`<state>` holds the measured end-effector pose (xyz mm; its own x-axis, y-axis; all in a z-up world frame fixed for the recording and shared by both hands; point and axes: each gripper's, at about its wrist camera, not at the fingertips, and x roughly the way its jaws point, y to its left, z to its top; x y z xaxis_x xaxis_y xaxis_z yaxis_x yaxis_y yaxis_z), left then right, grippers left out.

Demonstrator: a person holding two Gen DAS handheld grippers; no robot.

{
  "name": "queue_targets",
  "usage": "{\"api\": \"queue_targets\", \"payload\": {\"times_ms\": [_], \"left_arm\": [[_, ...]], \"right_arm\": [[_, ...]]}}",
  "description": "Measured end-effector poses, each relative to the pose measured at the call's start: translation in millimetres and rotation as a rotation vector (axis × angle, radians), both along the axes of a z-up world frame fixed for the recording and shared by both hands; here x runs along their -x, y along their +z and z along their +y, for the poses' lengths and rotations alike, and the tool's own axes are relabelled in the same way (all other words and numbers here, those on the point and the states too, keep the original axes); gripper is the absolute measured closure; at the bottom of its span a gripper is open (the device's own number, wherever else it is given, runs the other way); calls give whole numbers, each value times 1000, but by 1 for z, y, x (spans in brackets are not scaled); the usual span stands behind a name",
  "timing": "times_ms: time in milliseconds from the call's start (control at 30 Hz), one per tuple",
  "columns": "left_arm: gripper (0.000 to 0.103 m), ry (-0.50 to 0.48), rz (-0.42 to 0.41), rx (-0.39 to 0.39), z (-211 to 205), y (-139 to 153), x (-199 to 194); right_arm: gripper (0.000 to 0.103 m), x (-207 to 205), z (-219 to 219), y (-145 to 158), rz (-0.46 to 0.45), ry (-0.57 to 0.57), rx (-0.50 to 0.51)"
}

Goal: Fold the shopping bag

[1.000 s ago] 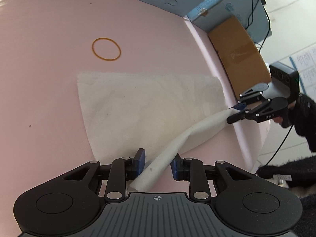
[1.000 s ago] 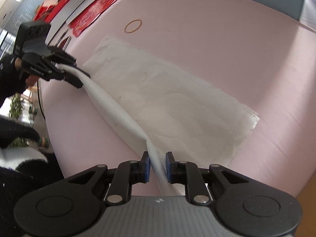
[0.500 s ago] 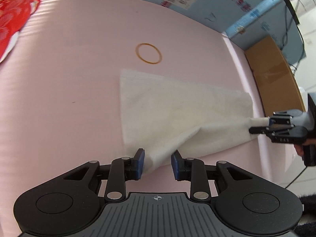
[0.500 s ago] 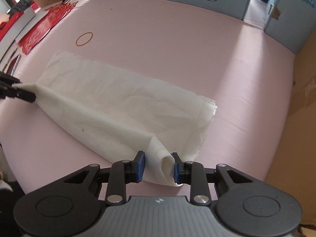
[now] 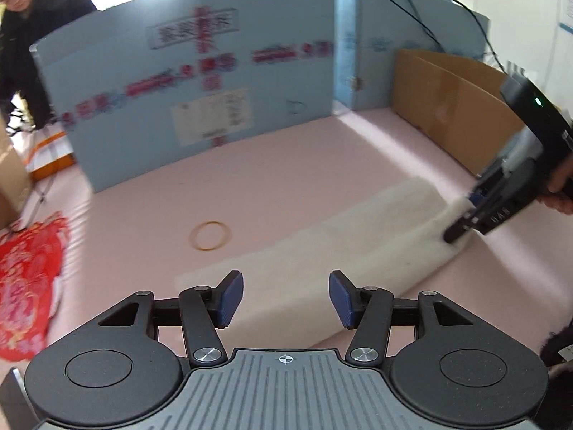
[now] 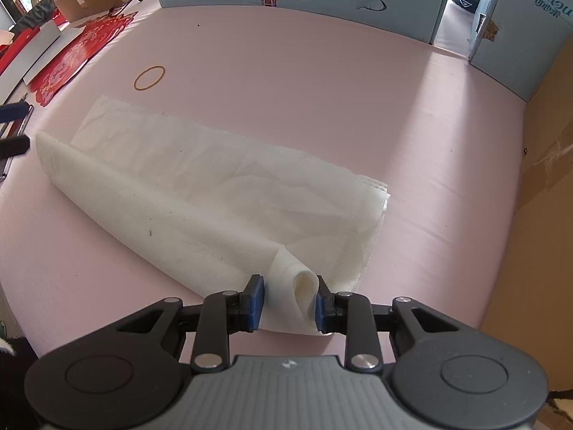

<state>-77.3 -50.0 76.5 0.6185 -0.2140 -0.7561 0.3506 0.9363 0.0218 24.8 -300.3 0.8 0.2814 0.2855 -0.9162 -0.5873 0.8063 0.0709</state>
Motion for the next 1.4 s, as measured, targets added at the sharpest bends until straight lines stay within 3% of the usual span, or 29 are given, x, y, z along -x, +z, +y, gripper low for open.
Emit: {"api": "queue_targets", "payload": {"times_ms": [67, 167, 267, 467, 567, 667, 733, 800, 867, 933, 1033, 1133, 1233, 1300, 1400], "left_arm": [[50, -1, 65, 7, -17, -22, -11], [49, 27, 84, -14, -23, -41, -13], [47, 19, 81, -31, -26, -39, -13], [36, 31, 73, -56, -23, -41, -12], [32, 35, 71, -64, -22, -42, -12], [29, 39, 72, -65, -22, -43, -13], [29, 42, 73, -66, -22, -44, -14], [28, 41, 72, -66, -22, -44, -14], [28, 40, 71, -65, -21, -44, -14], [28, 39, 70, -65, -21, -44, -13], [28, 38, 71, -64, -21, -44, -13], [28, 36, 71, -63, -21, -44, -14], [28, 34, 72, -60, -21, -44, -14], [28, 33, 74, -56, -20, -44, -15], [27, 31, 80, -40, -17, -44, -16]], "right_arm": [[73, 1, -1, 0, -5, -8, -6], [72, 4, -5, 0, -18, -39, -21], [55, 11, -14, -1, -50, -98, -11], [47, 31, -23, 0, -139, -175, 48], [47, 48, -15, 16, -259, -204, 103], [45, 66, -4, 39, -453, -231, 137], [45, 75, 3, 53, -545, -243, 112], [45, 84, 11, 62, -595, -208, 26], [48, 90, 22, 61, -593, -139, -79], [54, 87, 38, 52, -556, -85, -123], [71, 82, 57, 29, -487, -32, -119], [81, 83, 64, 7, -468, 3, -58], [82, 83, 47, -15, -483, -50, 14], [82, 85, 31, -18, -531, -88, 30], [81, 81, 13, -19, -525, -159, 49]]}}
